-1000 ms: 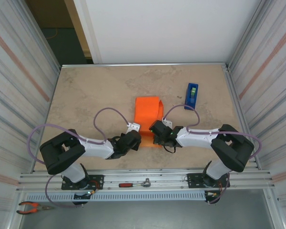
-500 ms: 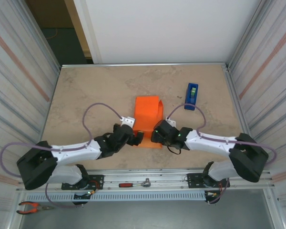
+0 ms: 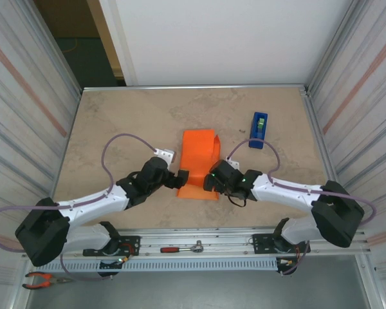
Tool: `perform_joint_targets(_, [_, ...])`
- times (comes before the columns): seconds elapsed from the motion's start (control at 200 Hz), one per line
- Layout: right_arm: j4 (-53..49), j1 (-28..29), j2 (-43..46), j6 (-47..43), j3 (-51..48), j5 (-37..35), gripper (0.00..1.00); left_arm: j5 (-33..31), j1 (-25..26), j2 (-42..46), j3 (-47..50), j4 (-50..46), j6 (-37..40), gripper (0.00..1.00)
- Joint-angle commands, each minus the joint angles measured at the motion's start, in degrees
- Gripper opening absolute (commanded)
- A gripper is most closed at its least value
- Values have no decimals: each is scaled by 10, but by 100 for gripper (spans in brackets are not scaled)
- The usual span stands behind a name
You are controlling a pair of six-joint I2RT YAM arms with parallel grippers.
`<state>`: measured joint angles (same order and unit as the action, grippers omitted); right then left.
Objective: Wrap the gift box in paper
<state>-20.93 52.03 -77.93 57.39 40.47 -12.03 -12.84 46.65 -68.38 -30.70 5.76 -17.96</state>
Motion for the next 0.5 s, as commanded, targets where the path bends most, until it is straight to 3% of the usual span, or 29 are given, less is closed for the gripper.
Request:
perform_joint_targets(0.0, [8, -8, -31, -14, 24, -3, 96, 23, 0, -9, -5, 4, 2, 99])
perform_joint_targets(0.165, [25, -34, -62, -18, 29, -3, 95, 17, 13, -22, 6, 25, 1, 99])
perform_joint_targets(0.491, [25, -72, -65, -51, 36, 21, 93, 4, 30, -38, -25, 22, 89, 99])
